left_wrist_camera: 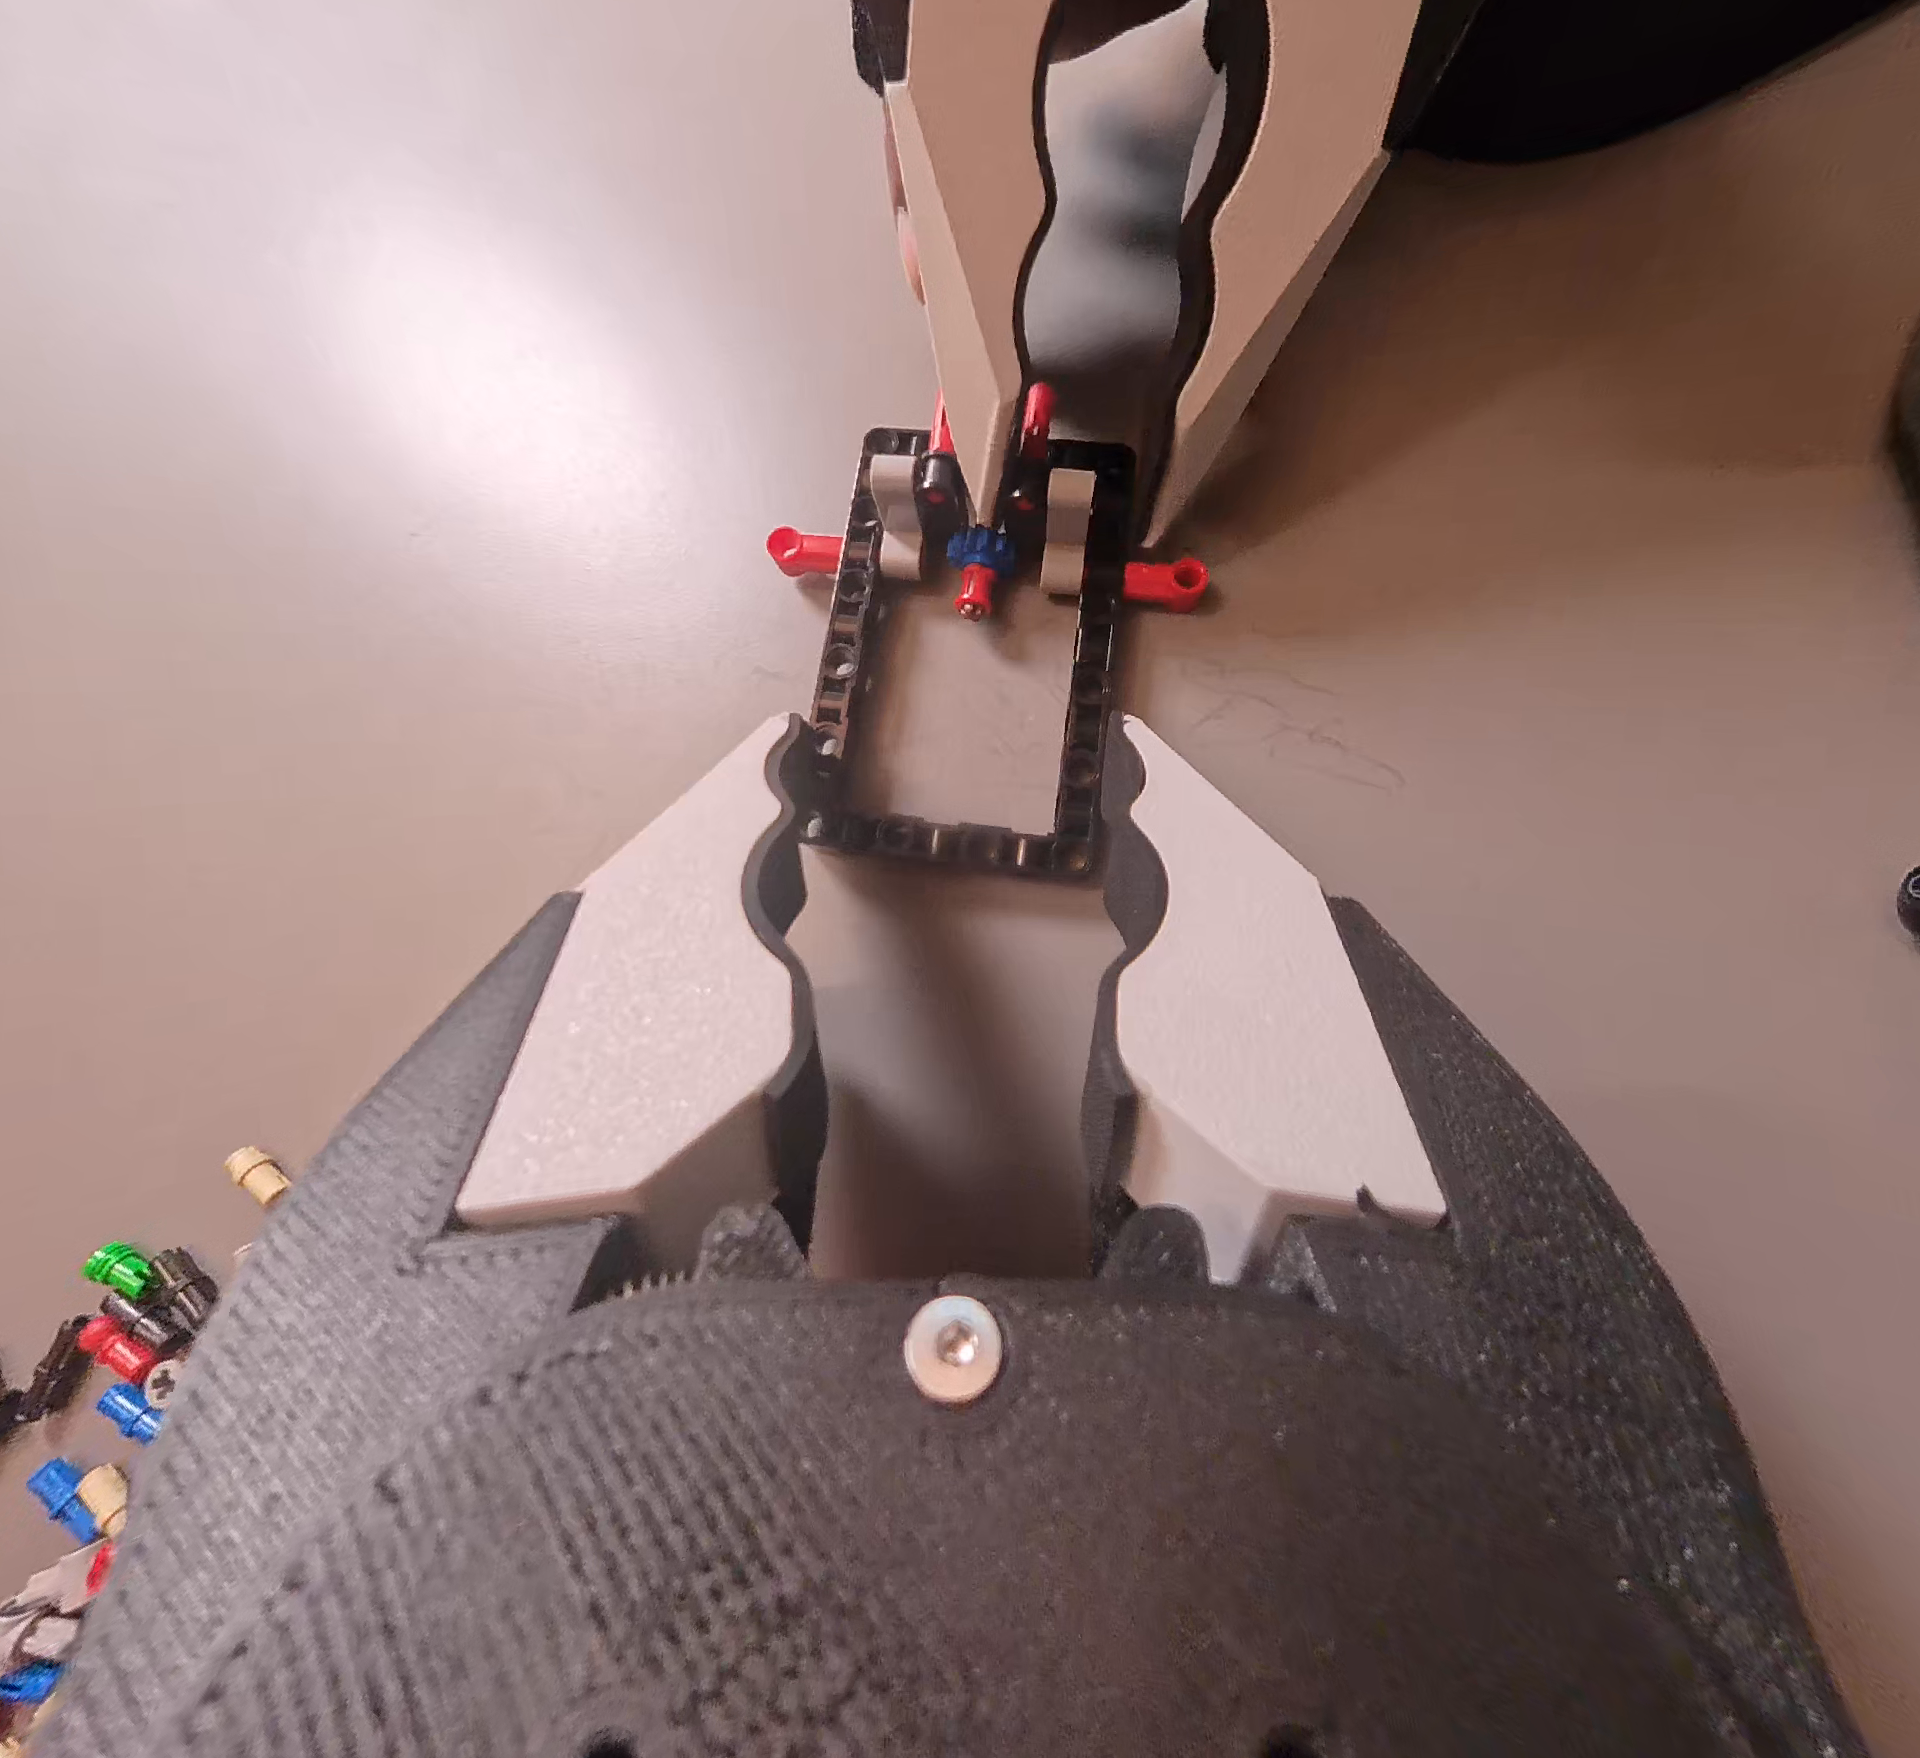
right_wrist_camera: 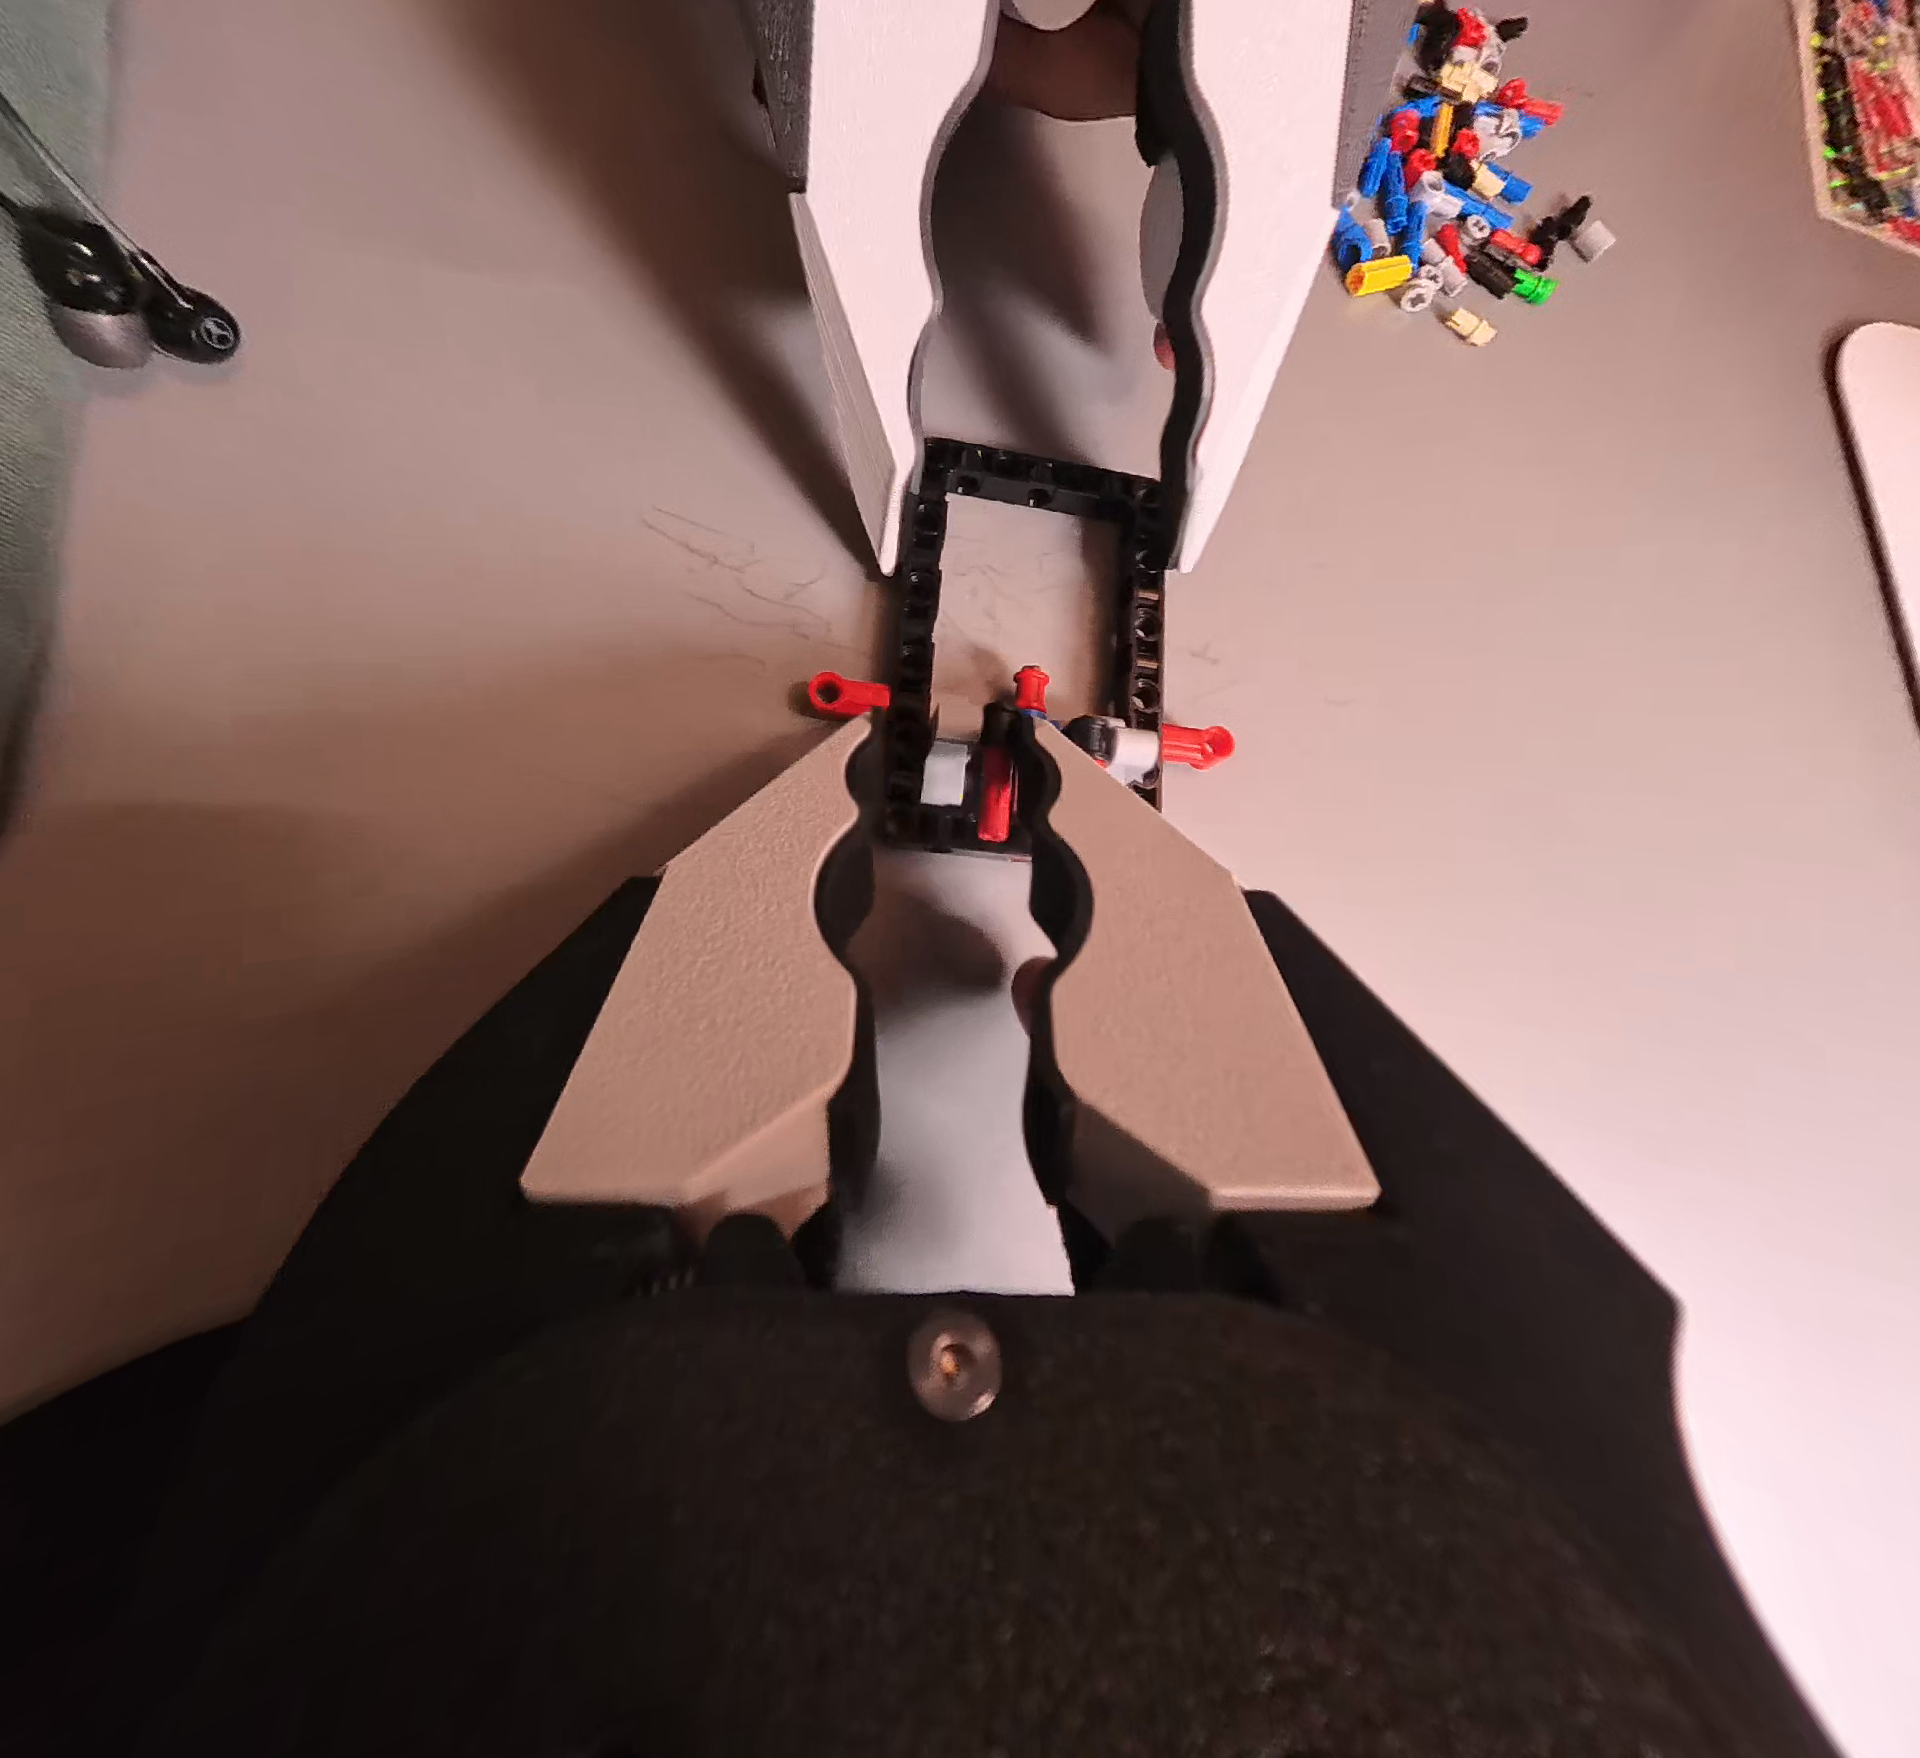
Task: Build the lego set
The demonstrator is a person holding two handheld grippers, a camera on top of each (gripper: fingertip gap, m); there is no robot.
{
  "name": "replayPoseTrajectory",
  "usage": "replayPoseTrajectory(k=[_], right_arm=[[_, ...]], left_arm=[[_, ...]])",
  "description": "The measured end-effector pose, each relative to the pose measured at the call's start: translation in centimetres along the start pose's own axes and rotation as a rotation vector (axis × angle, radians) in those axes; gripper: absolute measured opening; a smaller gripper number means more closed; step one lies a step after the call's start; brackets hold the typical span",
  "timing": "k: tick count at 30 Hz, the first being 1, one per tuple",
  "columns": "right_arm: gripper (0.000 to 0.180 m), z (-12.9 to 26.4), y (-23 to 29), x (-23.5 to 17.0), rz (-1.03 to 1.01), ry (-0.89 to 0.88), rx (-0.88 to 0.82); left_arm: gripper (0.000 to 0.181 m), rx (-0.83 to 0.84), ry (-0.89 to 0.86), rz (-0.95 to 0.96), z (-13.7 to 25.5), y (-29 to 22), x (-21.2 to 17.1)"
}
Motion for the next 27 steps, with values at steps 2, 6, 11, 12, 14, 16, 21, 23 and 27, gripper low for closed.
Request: replayPoseTrajectory(k=[2,6,11,12,14,16,21,23,27], right_arm=[[0.023,-0.03,0.05,-0.07,0.009,0.001,-0.008],[0.023,-0.07,0.11,-0.17,0.025,-0.015,-0.025],[0.023,-0.08,0.28,-0.17,0.041,-0.015,-0.028],[0.022,-0.07,0.32,-0.19,0.042,-0.018,-0.022],[0.022,-0.05,0.37,-0.17,0.049,-0.017,-0.019],[0.022,-0.05,0.38,-0.16,0.053,-0.016,-0.018],[0.022,-0.04,0.47,-0.13,0.066,-0.016,-0.020],[0.022,-0.04,0.52,-0.15,0.058,-0.033,-0.026],[0.029,0.34,0.75,0.12,0.025,-0.029,-0.041]], left_arm=[[0.056,-0.003,-0.003,0.007,-0.01,0.02,-0.03],[0.056,-0.004,-0.001,0.010,-0.02,0.00,-0.01],[0.056,-0.006,0.000,0.018,-0.06,-0.07,0.03],[0.056,-0.007,0.000,0.019,-0.08,-0.10,0.06],[0.056,-0.009,0.000,0.020,-0.09,-0.14,0.08],[0.056,-0.011,-0.001,0.020,-0.09,-0.13,0.07],[0.056,-0.014,-0.005,0.021,-0.10,-0.13,0.04],[0.056,-0.013,-0.006,0.016,-0.09,-0.13,0.04],[0.056,-0.013,0.000,0.019,-0.12,-0.16,0.13]])
Point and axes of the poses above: each gripper's, where its closed fingertips meet, z back along the fingers, x out of its top, y = z × x across the jaws, the point moved 5 cm from there along z, back along the fingers, and after that the axes turned 11 degrees about -z, right-handed, at the moved point
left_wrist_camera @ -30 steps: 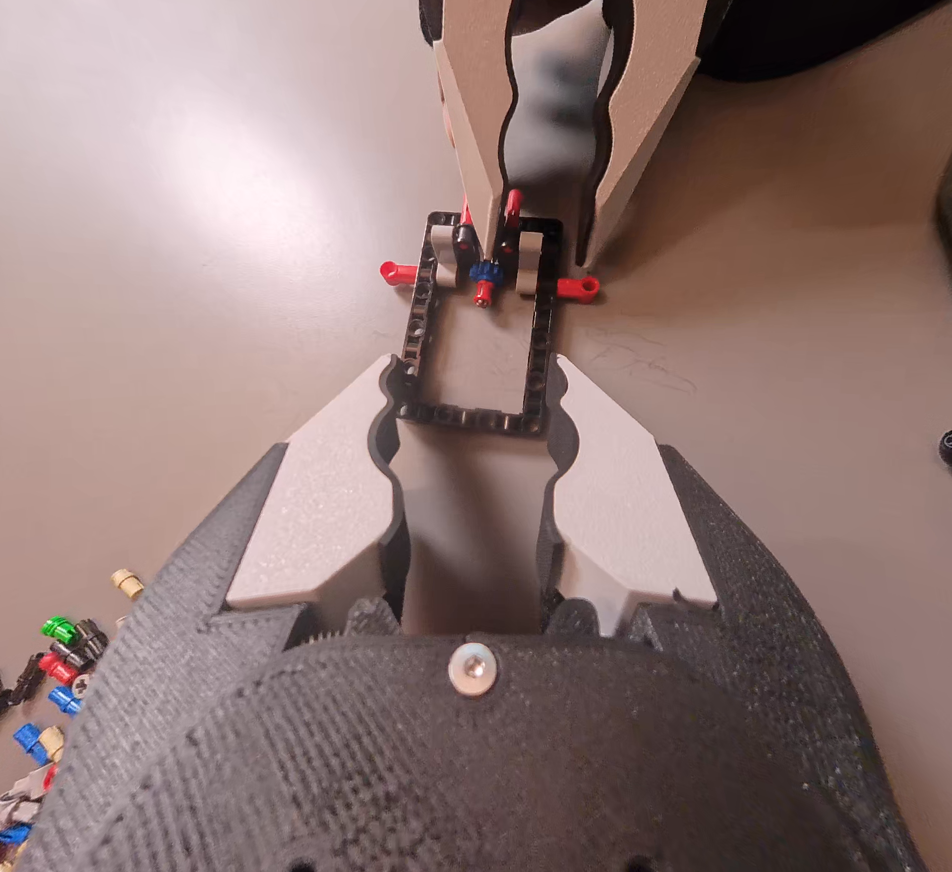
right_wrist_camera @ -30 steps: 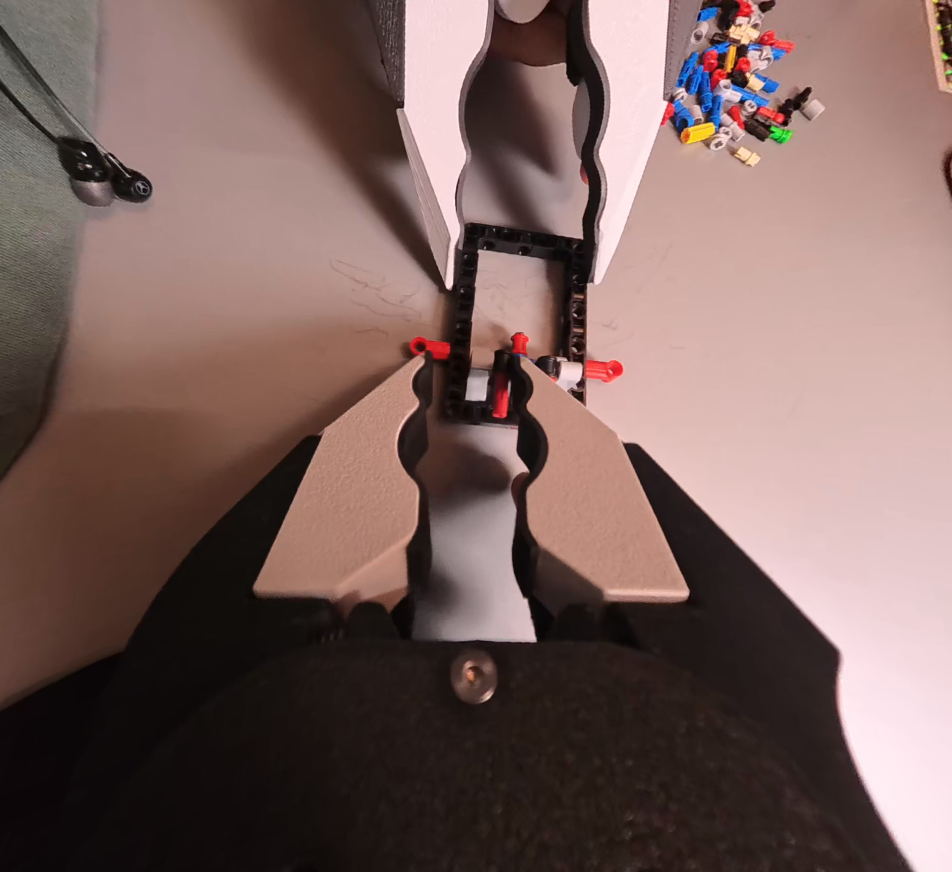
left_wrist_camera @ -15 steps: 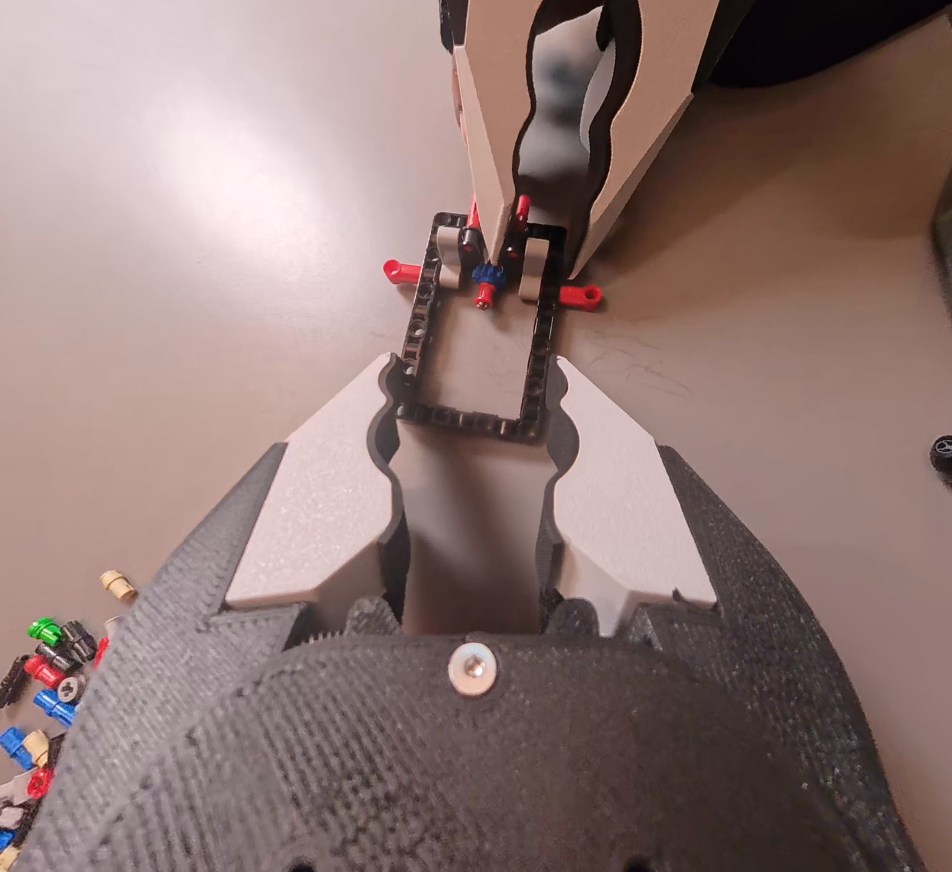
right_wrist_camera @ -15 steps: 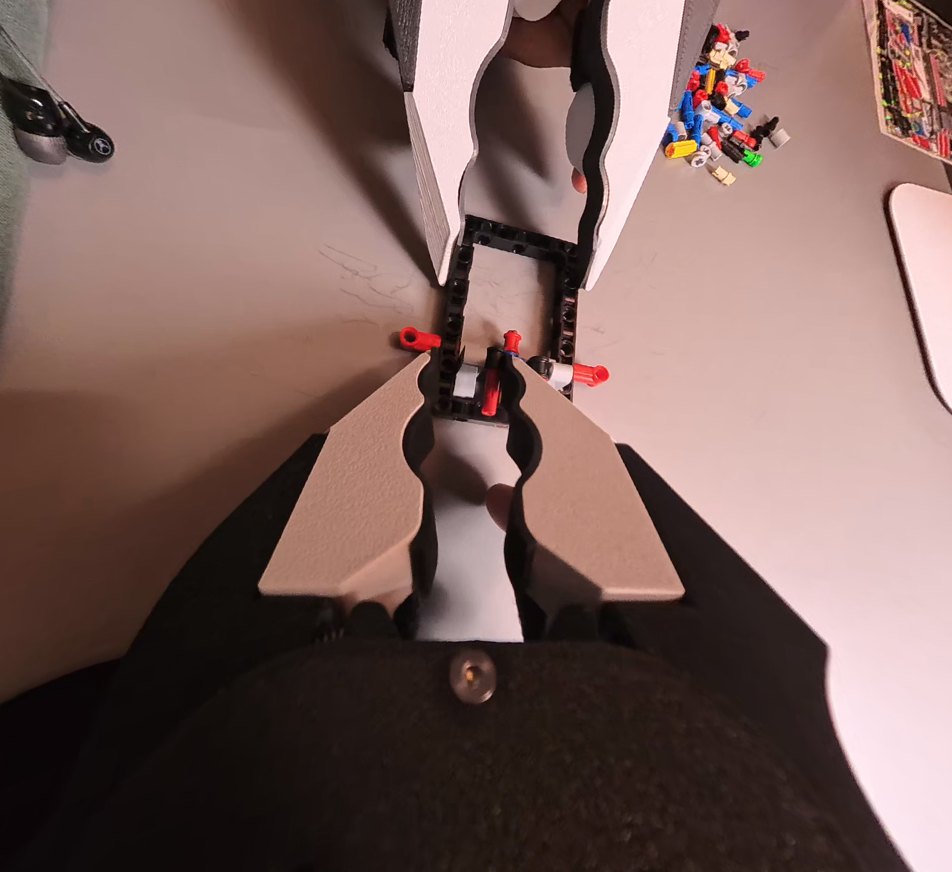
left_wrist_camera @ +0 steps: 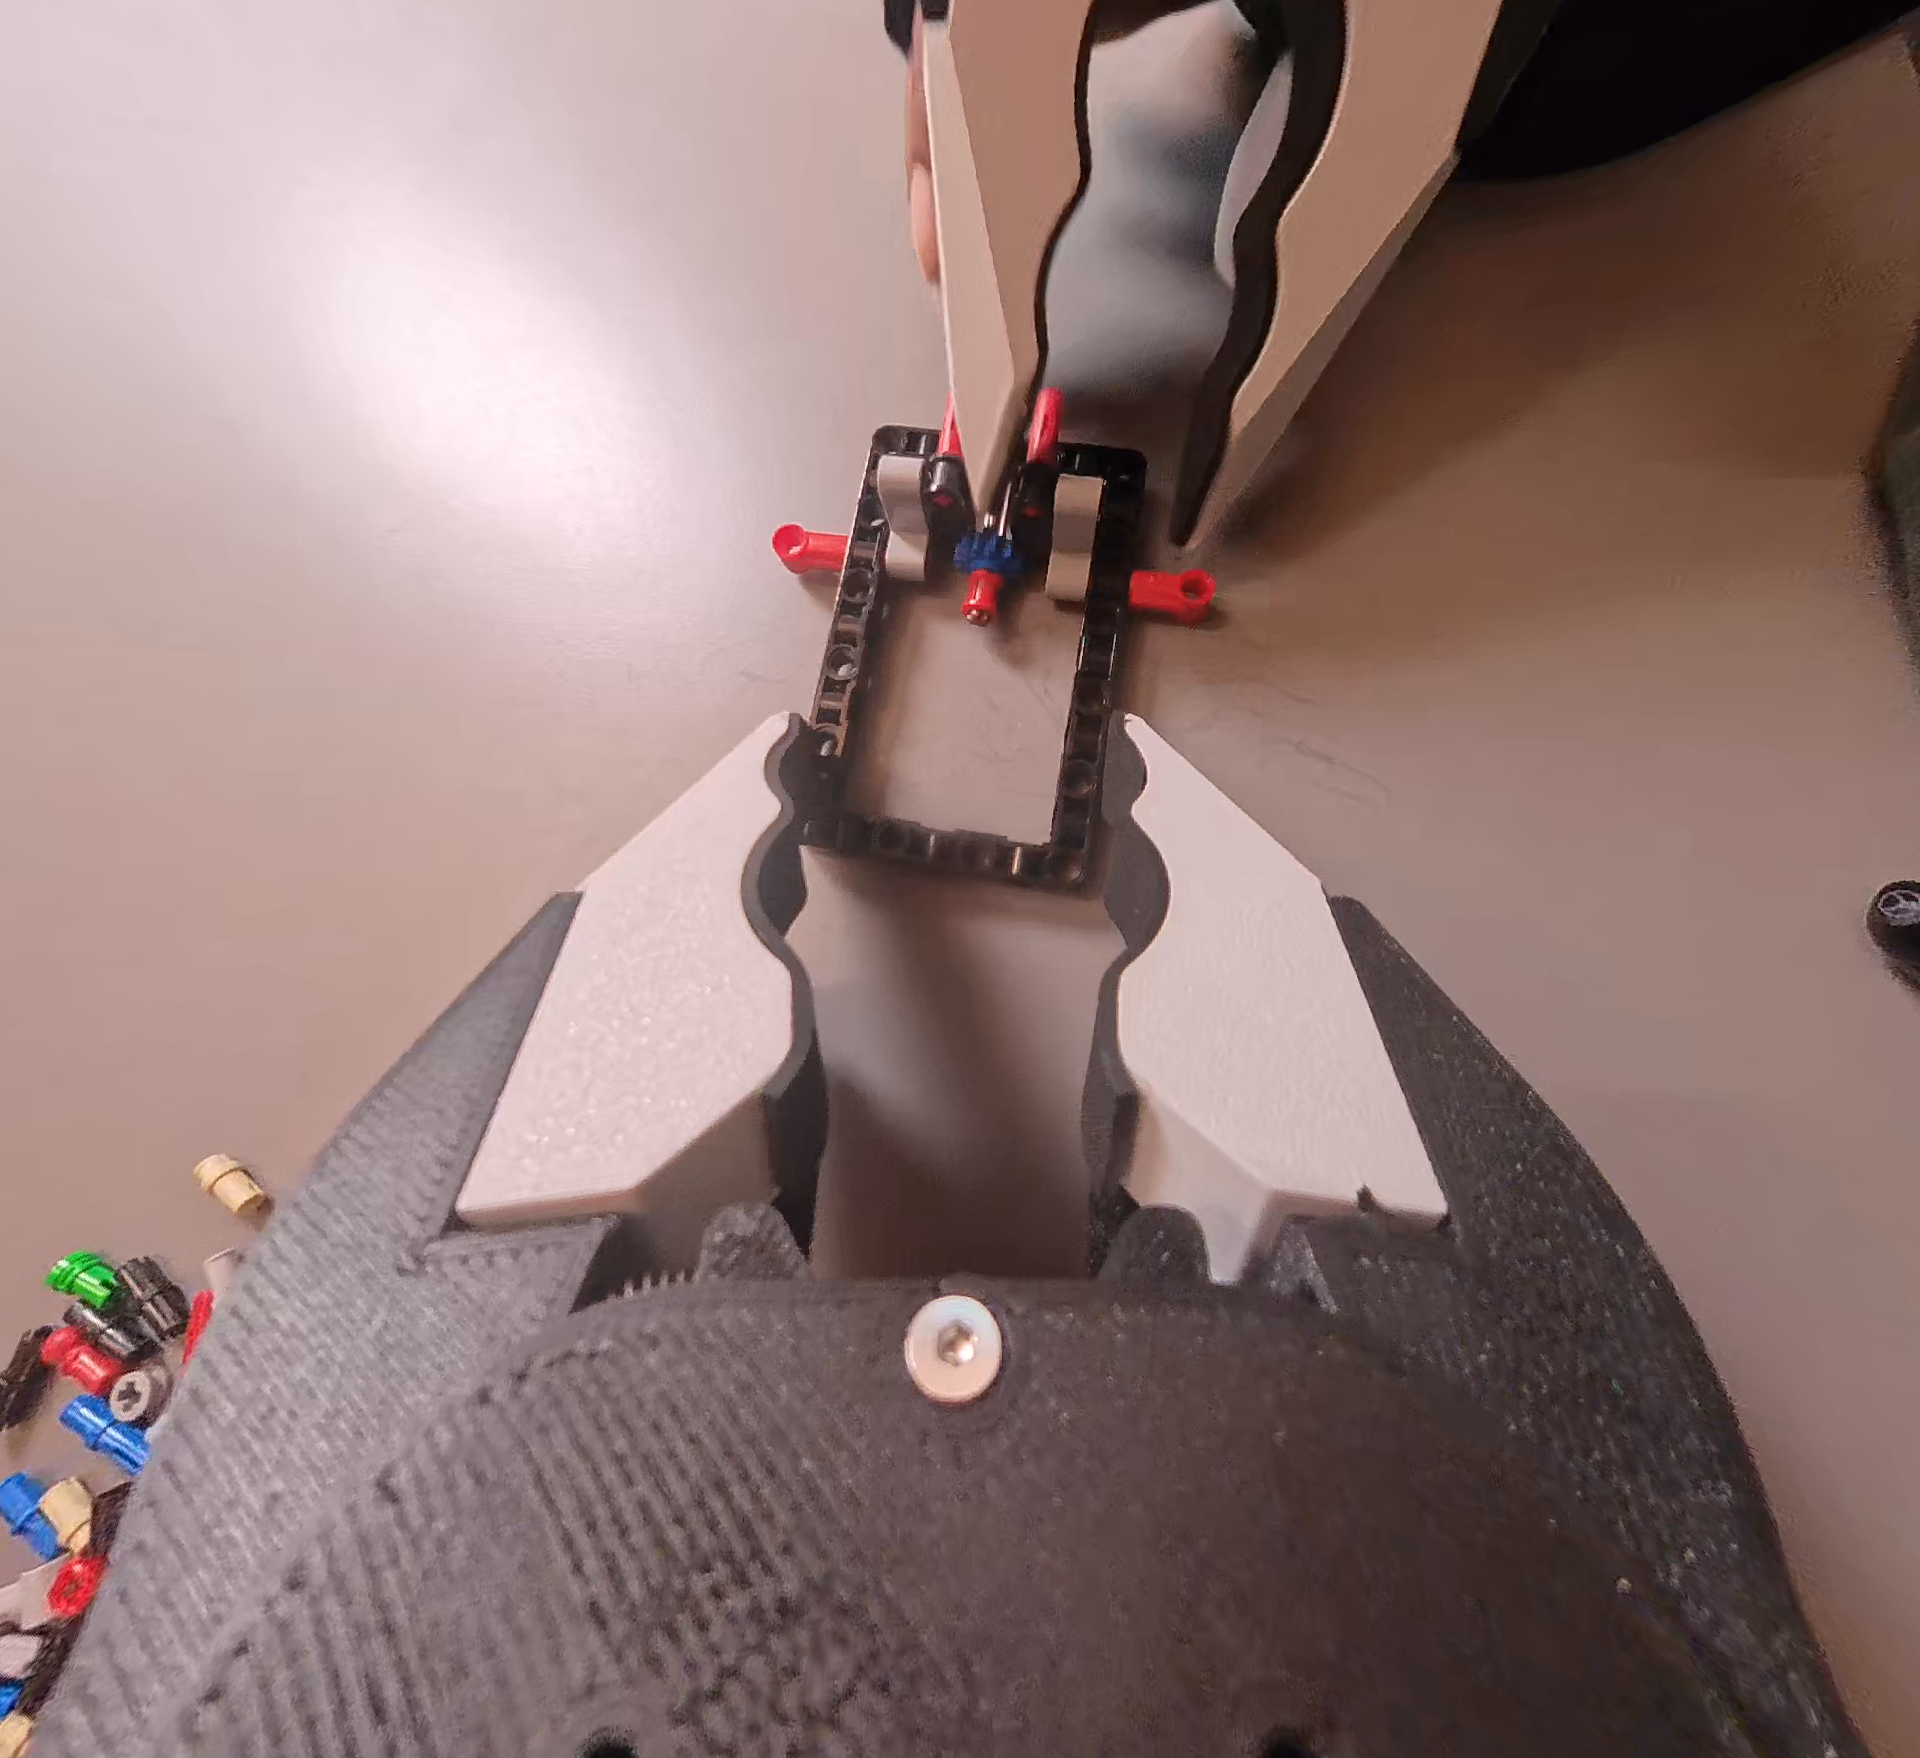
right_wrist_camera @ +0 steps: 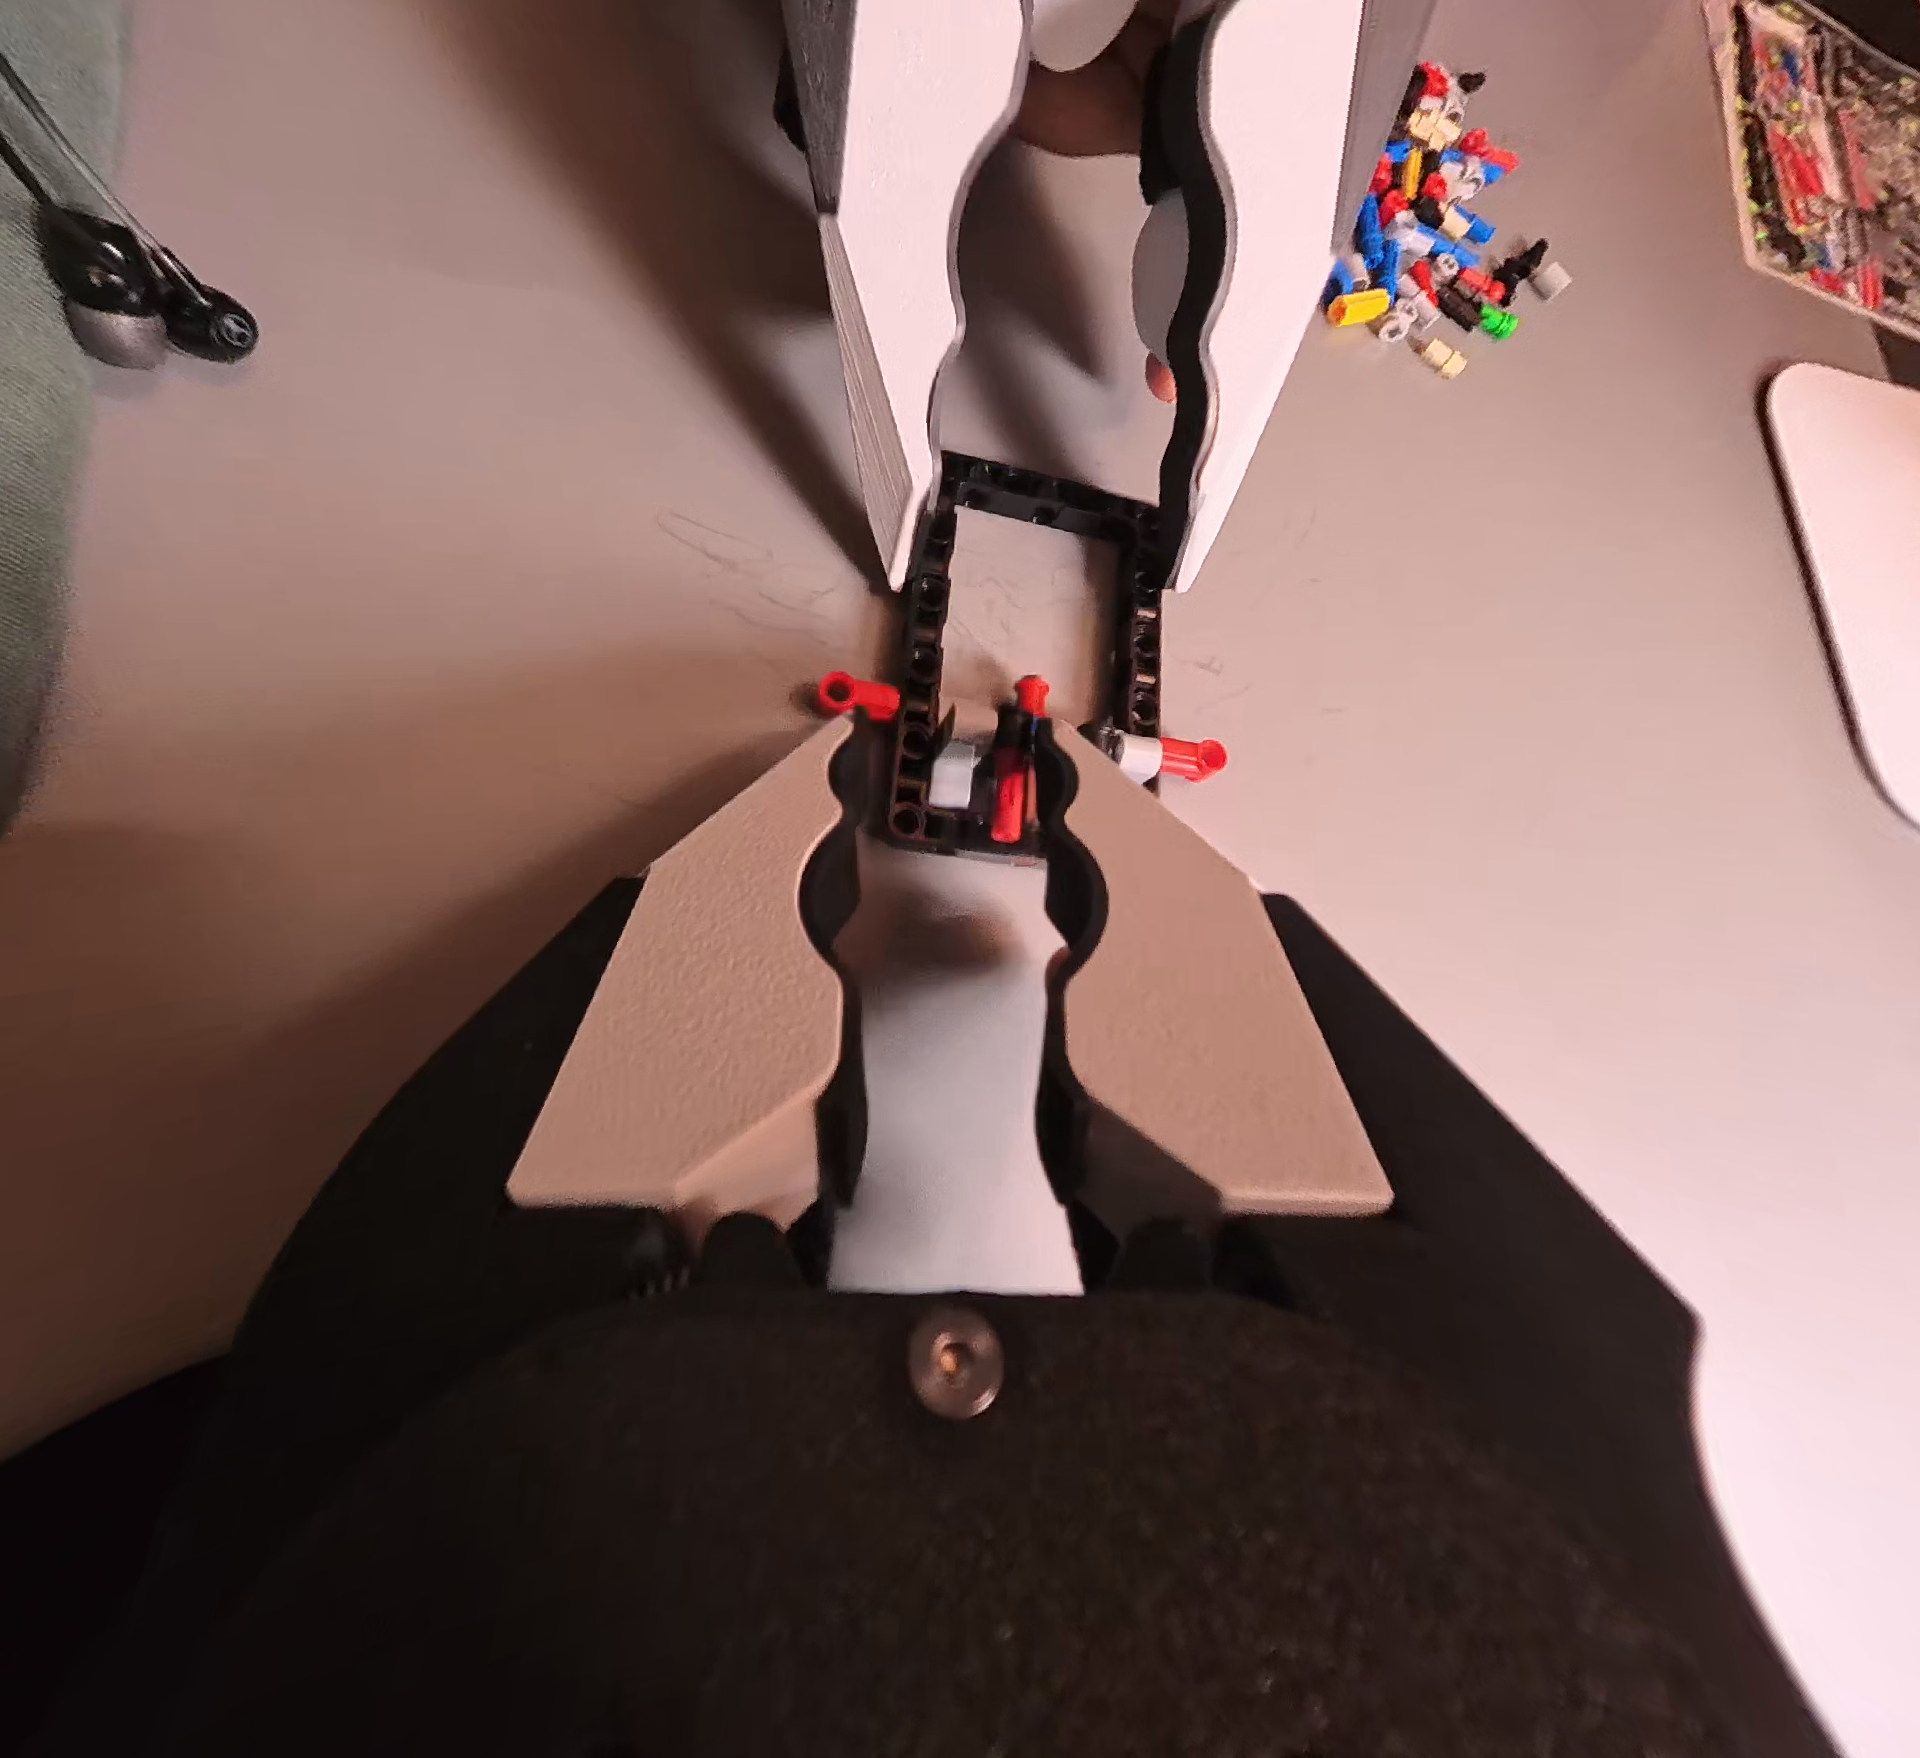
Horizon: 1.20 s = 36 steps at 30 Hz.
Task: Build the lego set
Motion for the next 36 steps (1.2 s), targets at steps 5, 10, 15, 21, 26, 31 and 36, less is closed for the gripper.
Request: replayPoseTrajectory(k=[5,10,15,21,26,31,36], right_arm=[[0.030,1.1,0.7,1.8,0.037,0.122,0.068],[0.038,-0.8,1.0,2.0,0.094,0.357,0.154],[0.039,-1.8,1.4,1.7,0.030,0.475,0.175],[0.042,-2.0,1.3,1.9,-0.050,0.487,0.087],[0.045,-2.0,1.1,2.0,-0.046,0.508,0.034],[0.038,-2.0,1.2,2.0,-0.070,0.546,0.038],[0.027,-2.0,0.9,1.9,-0.079,0.546,0.025]], left_arm=[[0.056,-0.002,0.009,0.008,-0.1,-0.1,0.1],[0.056,0.022,0.039,0.035,-0.1,-0.2,0.3],[0.056,0.058,0.066,0.078,-0.1,-0.5,0.4],[0.056,0.075,0.076,0.094,0.0,-0.4,0.3],[0.056,0.073,0.076,0.096,0.1,-0.5,0.3],[0.056,0.070,0.064,0.111,0.0,-0.5,0.2],[0.056,0.068,0.057,0.109,-0.1,-0.6,0.3]])
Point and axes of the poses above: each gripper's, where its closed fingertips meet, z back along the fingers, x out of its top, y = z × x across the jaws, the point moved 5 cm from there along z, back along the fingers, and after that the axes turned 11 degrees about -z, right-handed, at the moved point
